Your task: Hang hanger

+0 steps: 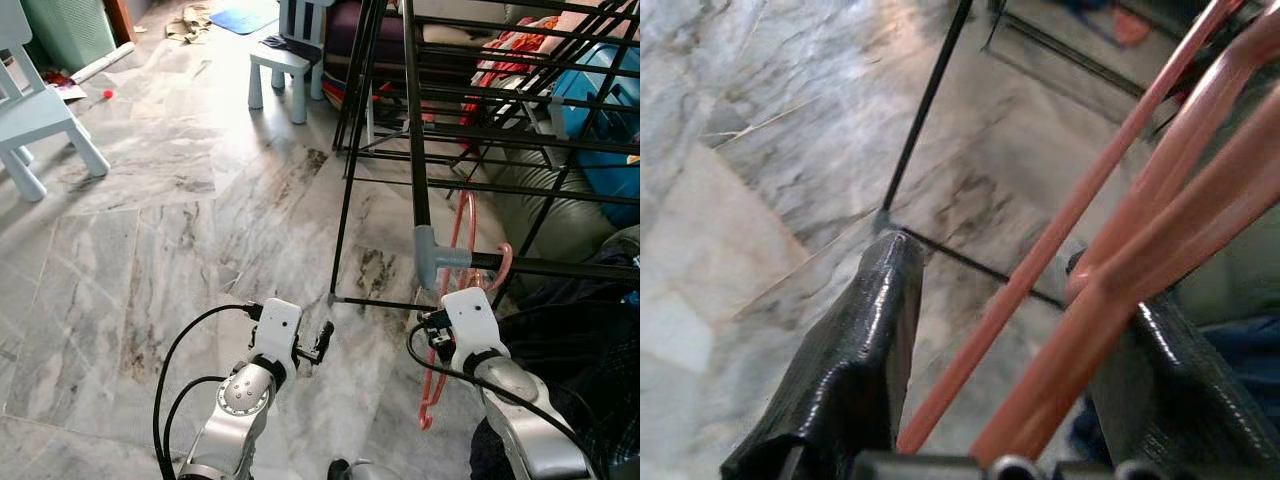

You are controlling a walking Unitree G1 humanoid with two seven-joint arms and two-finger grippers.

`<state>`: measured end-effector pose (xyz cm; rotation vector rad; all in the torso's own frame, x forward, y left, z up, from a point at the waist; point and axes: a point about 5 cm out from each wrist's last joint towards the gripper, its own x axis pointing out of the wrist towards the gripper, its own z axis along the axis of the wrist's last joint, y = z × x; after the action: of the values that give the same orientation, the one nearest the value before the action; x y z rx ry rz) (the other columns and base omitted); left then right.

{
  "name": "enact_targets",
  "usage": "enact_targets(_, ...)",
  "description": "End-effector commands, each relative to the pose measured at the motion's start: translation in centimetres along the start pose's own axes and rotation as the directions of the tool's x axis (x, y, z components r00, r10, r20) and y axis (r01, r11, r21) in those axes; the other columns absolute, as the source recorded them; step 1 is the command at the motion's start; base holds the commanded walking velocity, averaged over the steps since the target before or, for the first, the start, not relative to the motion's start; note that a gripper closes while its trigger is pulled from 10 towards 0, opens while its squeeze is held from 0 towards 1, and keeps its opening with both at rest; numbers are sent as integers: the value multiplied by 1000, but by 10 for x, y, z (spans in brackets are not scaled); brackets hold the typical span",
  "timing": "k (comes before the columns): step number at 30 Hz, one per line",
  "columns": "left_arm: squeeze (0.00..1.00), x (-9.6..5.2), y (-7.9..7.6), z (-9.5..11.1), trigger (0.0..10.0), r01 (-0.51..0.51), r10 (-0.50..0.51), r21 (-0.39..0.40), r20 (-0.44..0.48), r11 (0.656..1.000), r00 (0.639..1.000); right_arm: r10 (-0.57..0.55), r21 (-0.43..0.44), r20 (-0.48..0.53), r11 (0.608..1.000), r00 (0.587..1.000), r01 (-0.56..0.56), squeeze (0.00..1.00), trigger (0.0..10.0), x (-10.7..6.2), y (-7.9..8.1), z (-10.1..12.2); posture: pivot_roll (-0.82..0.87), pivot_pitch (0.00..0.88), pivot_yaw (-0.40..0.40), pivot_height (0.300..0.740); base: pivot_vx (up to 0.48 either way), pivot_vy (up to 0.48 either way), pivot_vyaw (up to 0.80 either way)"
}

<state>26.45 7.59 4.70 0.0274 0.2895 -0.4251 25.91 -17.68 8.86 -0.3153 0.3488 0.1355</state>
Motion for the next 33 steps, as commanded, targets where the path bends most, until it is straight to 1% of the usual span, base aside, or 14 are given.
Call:
enact_targets(1,0,-2,-3,0,10000,0,0,-3,0,1000,1000,-20,-7,25,1000,999,20,1000,10000,-5,-3,3,-43,205,-96,740,0,0,0)
enact_targets(5,0,-5,-1,1,10000,-12,12,4,9,1000,1000,-32,3,36,999,999,32,1000,10000,-14,-5,1,-41,207,-92,740,0,0,0)
enact_targets(6,0,-5,-1,1,10000,-12,12,4,9,1000,1000,-32,3,36,999,999,32,1000,10000,-14,-5,1,-41,207,-92,740,0,0,0)
enact_targets(9,0,-6,3,1,10000,-28,28,19,6,999,1000,-24,-5,28,1000,999,24,1000,10000,-22,-4,-4,-39,208,-92,740,0,0,0)
enact_targets(15,0,-7,6,1,10000,-34,34,27,3,999,999,-33,9,40,999,999,33,1000,10000,-32,-1,-7,-37,212,-84,740,0,0,0)
enact_targets(19,0,-9,8,1,10000,-37,37,42,2,998,999,-39,30,61,999,997,37,1000,10000,-33,1,-5,-32,212,-80,740,0,0,0)
enact_targets(23,0,-11,9,-1,10000,-37,37,63,-1,997,999,-51,59,119,997,992,44,1000,10000,-34,3,1,-16,204,-73,740,0,0,0)
enact_targets(33,0,-11,11,0,10000,-37,37,97,1,995,999,-85,80,120,994,989,75,1000,10000,-31,3,0,-8,189,-63,740,0,0,0)
